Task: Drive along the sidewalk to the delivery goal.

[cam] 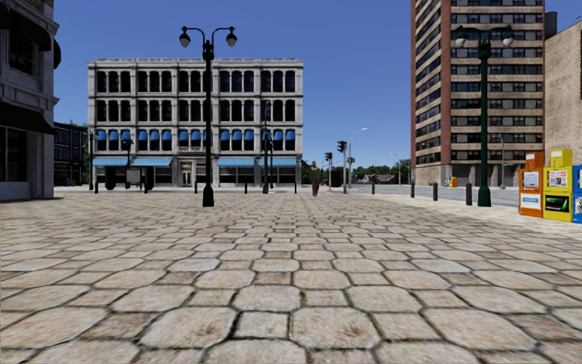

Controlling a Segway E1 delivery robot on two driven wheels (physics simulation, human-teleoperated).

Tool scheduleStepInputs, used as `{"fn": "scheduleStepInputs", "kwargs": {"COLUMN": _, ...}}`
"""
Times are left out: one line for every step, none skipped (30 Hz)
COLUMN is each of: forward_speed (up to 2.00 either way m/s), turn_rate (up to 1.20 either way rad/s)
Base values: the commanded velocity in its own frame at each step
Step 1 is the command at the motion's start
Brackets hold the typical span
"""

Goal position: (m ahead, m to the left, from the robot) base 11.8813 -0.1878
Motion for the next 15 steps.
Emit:
{"fn": "scheduleStepInputs", "kwargs": {"forward_speed": 2.00, "turn_rate": 0.00}}
{"fn": "scheduleStepInputs", "kwargs": {"forward_speed": 2.00, "turn_rate": 0.00}}
{"fn": "scheduleStepInputs", "kwargs": {"forward_speed": 2.00, "turn_rate": 0.00}}
{"fn": "scheduleStepInputs", "kwargs": {"forward_speed": 2.00, "turn_rate": 0.00}}
{"fn": "scheduleStepInputs", "kwargs": {"forward_speed": 2.00, "turn_rate": 0.00}}
{"fn": "scheduleStepInputs", "kwargs": {"forward_speed": 2.00, "turn_rate": 0.00}}
{"fn": "scheduleStepInputs", "kwargs": {"forward_speed": 2.00, "turn_rate": 0.00}}
{"fn": "scheduleStepInputs", "kwargs": {"forward_speed": 2.00, "turn_rate": 0.00}}
{"fn": "scheduleStepInputs", "kwargs": {"forward_speed": 2.00, "turn_rate": 0.00}}
{"fn": "scheduleStepInputs", "kwargs": {"forward_speed": 2.00, "turn_rate": 0.00}}
{"fn": "scheduleStepInputs", "kwargs": {"forward_speed": 2.00, "turn_rate": 0.00}}
{"fn": "scheduleStepInputs", "kwargs": {"forward_speed": 2.00, "turn_rate": 0.00}}
{"fn": "scheduleStepInputs", "kwargs": {"forward_speed": 2.00, "turn_rate": 0.00}}
{"fn": "scheduleStepInputs", "kwargs": {"forward_speed": 2.00, "turn_rate": 0.00}}
{"fn": "scheduleStepInputs", "kwargs": {"forward_speed": 2.00, "turn_rate": 0.00}}
